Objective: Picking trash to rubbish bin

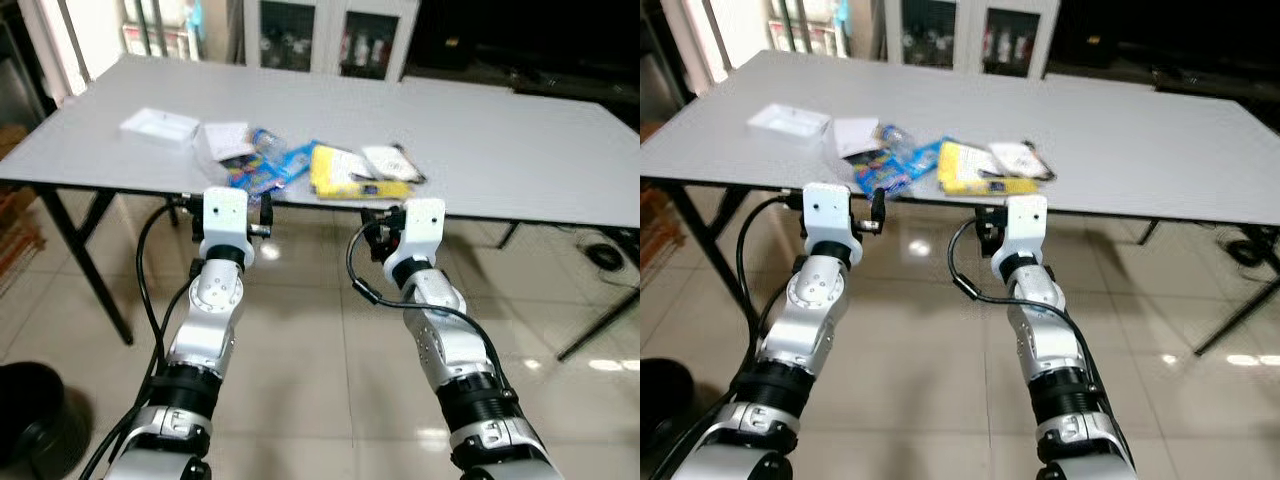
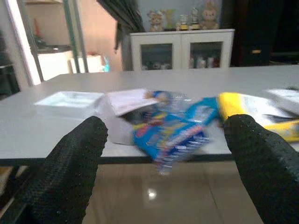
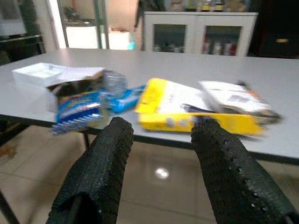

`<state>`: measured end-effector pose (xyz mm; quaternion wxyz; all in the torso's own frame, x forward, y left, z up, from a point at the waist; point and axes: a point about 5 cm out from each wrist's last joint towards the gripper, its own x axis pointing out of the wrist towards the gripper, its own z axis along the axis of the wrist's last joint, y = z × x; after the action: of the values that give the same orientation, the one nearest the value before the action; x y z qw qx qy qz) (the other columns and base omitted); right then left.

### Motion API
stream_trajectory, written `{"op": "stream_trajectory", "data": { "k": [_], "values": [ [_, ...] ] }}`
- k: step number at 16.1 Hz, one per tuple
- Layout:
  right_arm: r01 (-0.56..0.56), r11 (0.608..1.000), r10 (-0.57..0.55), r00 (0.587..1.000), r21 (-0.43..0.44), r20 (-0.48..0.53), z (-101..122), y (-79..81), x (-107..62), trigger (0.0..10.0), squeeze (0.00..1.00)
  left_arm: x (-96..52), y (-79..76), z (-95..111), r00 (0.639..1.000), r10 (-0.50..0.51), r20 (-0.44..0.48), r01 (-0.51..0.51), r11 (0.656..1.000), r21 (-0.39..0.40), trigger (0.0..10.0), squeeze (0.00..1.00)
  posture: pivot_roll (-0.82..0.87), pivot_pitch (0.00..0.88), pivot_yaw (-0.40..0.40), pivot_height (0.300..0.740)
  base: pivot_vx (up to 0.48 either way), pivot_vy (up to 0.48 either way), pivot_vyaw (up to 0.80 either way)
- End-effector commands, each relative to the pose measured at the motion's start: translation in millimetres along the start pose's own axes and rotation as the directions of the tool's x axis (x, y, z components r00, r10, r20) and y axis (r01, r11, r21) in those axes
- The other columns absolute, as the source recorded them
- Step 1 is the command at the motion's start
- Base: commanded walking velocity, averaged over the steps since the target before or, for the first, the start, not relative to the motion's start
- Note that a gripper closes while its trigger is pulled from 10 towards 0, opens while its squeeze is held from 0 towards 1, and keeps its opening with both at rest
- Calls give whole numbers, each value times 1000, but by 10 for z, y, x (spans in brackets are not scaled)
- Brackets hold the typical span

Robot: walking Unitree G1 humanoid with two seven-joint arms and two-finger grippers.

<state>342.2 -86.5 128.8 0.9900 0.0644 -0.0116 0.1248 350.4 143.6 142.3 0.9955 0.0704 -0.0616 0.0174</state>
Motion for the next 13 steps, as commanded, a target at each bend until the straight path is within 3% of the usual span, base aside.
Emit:
{"op": "stream_trajectory", "data": {
  "k": [1, 2, 4, 13],
  "values": [
    [-19, 1000, 19, 1000, 7, 24, 57, 56, 23, 10000, 0, 17, 46, 10, 1000, 11, -4, -11, 1000, 6, 10000, 1000, 20, 11, -93, 740, 390, 0, 0],
    [-19, 1000, 19, 1000, 7, 24, 57, 56, 23, 10000, 0, 17, 46, 10, 1000, 11, -4, -11, 1000, 6, 10000, 1000, 20, 11, -93, 740, 390, 0, 0],
    [-20, 1000, 20, 1000, 6, 23, 56, 55, 22, 10000, 0, 14, 26, -3, 1000, 3, -11, -3, 1000, 27, 10000, 0, 20, 14, -94, 740, 289, 0, 0],
    [-23, 1000, 23, 1000, 6, 22, 53, 60, 26, 10000, 0, 16, 24, -10, 1000, 2, -16, -2, 1000, 21, 10000, 0, 20, 12, -94, 740, 270, 0, 0]
  ]
}}
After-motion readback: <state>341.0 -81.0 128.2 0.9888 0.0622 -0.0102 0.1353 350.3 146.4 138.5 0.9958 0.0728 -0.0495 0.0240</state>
